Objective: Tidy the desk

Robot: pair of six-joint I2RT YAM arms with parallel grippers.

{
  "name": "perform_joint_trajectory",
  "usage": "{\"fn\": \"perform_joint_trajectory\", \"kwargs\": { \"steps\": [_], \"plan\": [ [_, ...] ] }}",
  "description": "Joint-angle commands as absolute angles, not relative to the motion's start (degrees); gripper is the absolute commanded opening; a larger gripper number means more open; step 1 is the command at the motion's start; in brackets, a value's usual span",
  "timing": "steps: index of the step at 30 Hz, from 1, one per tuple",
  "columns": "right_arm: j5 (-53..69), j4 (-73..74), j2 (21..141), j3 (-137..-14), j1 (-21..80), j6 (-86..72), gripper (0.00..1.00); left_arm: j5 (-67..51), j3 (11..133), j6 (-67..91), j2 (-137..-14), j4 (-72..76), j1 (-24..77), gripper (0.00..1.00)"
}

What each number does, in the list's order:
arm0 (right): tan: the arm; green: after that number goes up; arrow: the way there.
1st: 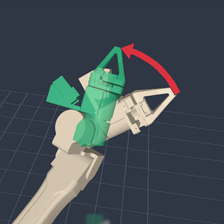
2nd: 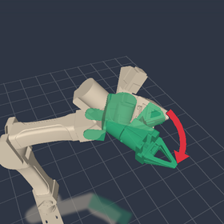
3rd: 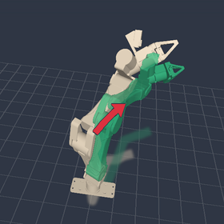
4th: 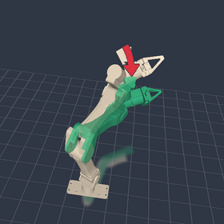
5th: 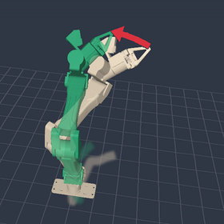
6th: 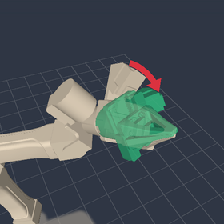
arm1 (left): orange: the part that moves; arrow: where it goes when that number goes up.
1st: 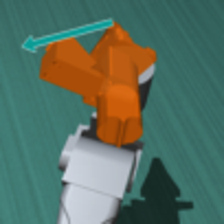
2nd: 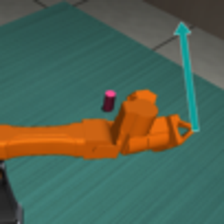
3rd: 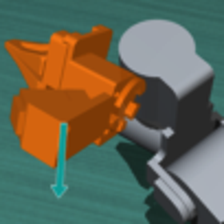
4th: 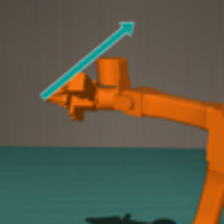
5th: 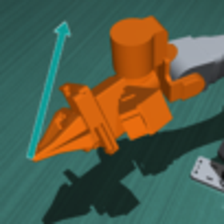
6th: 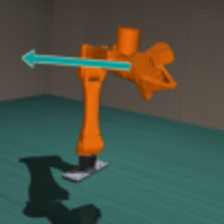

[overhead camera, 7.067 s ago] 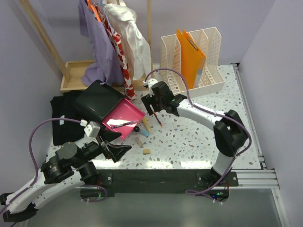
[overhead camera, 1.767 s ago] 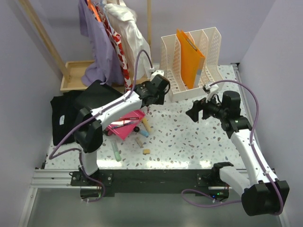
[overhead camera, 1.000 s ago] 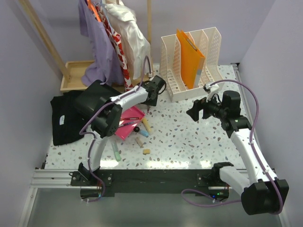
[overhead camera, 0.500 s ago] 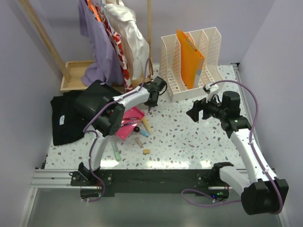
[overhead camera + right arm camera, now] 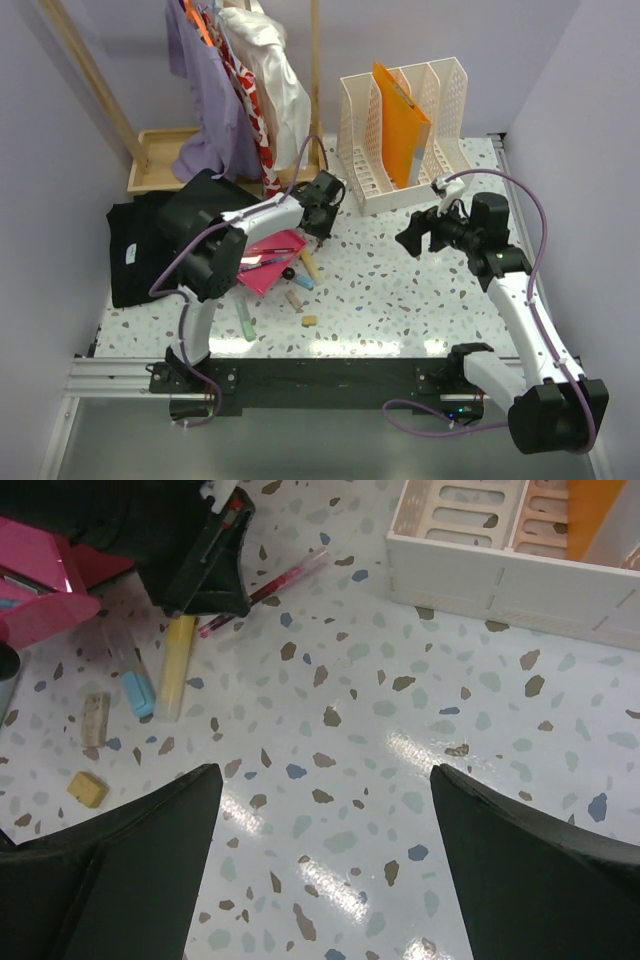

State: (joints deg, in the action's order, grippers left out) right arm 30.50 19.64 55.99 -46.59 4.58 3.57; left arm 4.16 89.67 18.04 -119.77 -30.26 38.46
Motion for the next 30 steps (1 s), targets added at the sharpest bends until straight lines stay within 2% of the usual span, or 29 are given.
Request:
{"fn": "perform_joint_trajectory", "kwargs": {
  "steps": [1,9,16,23,26,30],
  "plan": [
    [29.62,17.49,55.46,-46.58,4.04,3.08,0.9,-6.57,85.8,12.05,-108.91,-24.08,39.55,0.0],
    [29.8,17.31,55.37,-46.41,3.52,3.16,0.9,-18.27,76.04,7.66,-93.97,-19.96,40.34,0.0],
    [30.15,17.14,55.46,-46.23,3.16,3.16,0.9,-17.67,68.03,-1.56,-79.3,-20.29,41.92,0.0],
    [30.23,17.05,55.81,-46.05,2.9,3.43,0.9,-11.35,66.1,-11.94,-69.18,-26.71,42.1,0.0],
    [30.23,17.05,55.9,-45.97,2.81,3.51,0.9,-5.29,64.17,-17.48,-65.75,-28.91,41.92,0.0],
    [30.32,16.79,55.99,-45.88,2.55,3.52,0.9,8.57,59.26,-25.89,-62.41,-30.67,41.84,0.0]
  ]
}}
